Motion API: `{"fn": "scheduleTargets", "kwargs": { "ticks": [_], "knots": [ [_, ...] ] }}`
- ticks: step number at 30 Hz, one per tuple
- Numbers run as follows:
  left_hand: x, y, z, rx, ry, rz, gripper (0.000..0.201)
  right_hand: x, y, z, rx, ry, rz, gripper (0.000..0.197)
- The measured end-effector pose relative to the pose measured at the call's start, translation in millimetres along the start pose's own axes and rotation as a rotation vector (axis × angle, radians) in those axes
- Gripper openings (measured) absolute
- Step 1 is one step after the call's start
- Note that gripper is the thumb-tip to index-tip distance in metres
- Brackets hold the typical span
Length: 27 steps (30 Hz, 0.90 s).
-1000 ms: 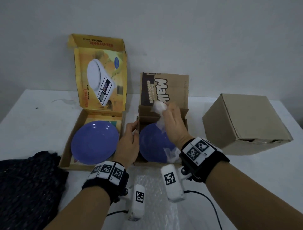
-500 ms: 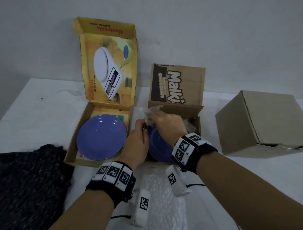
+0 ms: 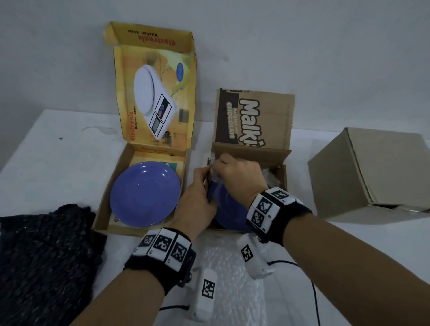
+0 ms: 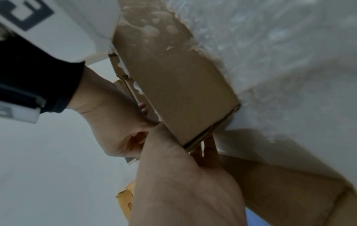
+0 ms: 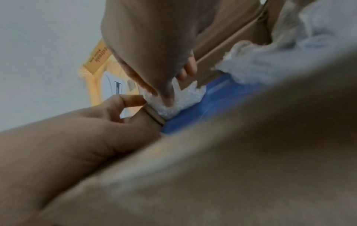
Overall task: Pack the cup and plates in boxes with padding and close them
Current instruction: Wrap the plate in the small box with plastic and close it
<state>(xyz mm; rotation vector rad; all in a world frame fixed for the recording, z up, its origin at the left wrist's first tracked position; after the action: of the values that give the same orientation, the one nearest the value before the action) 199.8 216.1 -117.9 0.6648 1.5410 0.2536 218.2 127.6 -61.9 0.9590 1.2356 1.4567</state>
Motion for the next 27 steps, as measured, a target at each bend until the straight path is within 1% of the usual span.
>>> {"fn": "scheduleTargets", "kwargs": {
  "ticks": [3, 5, 8, 11, 15, 16, 17, 19, 20, 21, 22, 25, 27],
  "knots": [
    [1, 0, 0, -0.010, 0.014, 0.008, 0.072, -10, -16, -4, 0.240, -0.070, -0.021, 0.025],
    [1, 0, -1, -0.010, 0.017, 0.006, 0.074, -13, -19, -5, 0.334, -0.109, -0.009, 0.027],
    [-2, 1, -1, -0.006, 0.014, 0.009, 0.075, -6, -21, 1, 0.434, -0.122, 0.043, 0.021],
    [-4, 3, -2, -0.020, 0.007, 0.001, 0.073, -8, -12, 9, 0.423, -0.088, 0.011, 0.022],
    [-3, 2, -1, -0.021, 0.004, -0.007, 0.073, -14, 11, 5, 0.259, -0.063, 0.041, 0.027],
    [-2, 1, -1, -0.020, 0.006, -0.018, 0.074, -14, 12, 0, 0.267, -0.057, 0.032, 0.031],
    [-2, 1, -1, -0.020, 0.004, -0.031, 0.074, -13, 9, -7, 0.312, -0.046, 0.018, 0.038],
    [-2, 1, -2, -0.015, -0.004, -0.052, 0.074, -12, -3, -21, 0.438, -0.039, 0.010, 0.059],
    [-2, 1, -2, -0.013, -0.008, -0.060, 0.074, -12, -8, -23, 0.480, -0.054, 0.025, 0.065],
    [-1, 1, -2, -0.010, -0.012, -0.054, 0.074, -13, -12, -23, 0.510, -0.076, 0.048, 0.068],
    [-1, 0, -2, -0.005, -0.014, -0.034, 0.074, -14, -16, -20, 0.527, -0.098, 0.075, 0.067],
    [-2, 1, -1, -0.004, -0.016, 0.007, 0.074, -13, -24, -11, 0.566, -0.127, 0.100, 0.057],
    [-3, 0, -1, -0.005, -0.017, -0.006, 0.073, -15, -19, -9, 0.544, -0.122, 0.103, 0.056]
  ]
}}
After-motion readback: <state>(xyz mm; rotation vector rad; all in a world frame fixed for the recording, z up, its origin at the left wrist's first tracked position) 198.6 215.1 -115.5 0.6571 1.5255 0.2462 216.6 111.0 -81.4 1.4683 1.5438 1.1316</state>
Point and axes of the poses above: each hand's wrist, its own z-axis towards the middle knuckle, its own y-axis out of the back of the hand, x = y × z, the point moved 8 cm from there along z, towards the middle knuckle, and after that the axes turned 7 degrees about -x, right-handed, at the moved point
